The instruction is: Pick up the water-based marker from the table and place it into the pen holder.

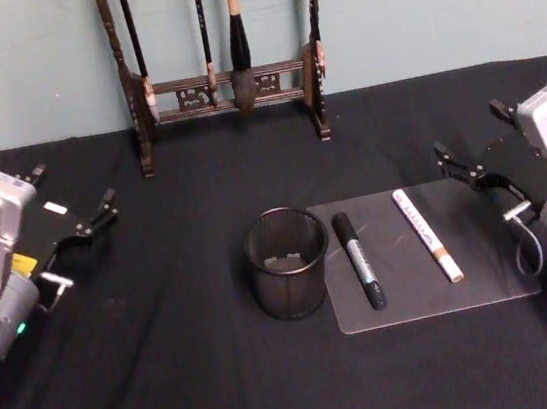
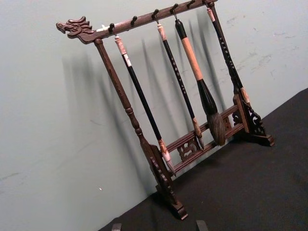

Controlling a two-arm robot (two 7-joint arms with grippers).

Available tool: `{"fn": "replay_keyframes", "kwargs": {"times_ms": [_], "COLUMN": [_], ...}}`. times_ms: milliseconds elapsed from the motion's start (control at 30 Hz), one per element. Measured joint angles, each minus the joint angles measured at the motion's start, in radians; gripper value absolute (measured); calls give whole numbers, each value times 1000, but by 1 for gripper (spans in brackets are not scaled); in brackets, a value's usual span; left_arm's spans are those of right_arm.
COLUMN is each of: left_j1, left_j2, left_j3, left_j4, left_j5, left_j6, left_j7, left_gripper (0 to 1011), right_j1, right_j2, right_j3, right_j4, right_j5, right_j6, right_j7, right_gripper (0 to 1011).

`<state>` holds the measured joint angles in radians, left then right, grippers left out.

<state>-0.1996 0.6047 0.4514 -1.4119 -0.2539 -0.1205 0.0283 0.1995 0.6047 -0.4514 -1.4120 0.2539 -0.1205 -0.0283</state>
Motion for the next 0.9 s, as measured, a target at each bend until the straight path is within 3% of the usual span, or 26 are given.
{"fn": "replay_keyframes", "kwargs": {"times_ms": [900], "left_j1": [0], "left_j2": [0], "left_j3": [0], "left_j4": [0], "left_j5": [0], "left_j6": [0], "left_j7": [0], "left_gripper": [1001], "right_j1": [0], "right_j2": [0], "right_j3": [0], "right_j4": [0], "right_j5": [0], "right_j6": [0], "right_j7": [0], "right_gripper": [1002]}}
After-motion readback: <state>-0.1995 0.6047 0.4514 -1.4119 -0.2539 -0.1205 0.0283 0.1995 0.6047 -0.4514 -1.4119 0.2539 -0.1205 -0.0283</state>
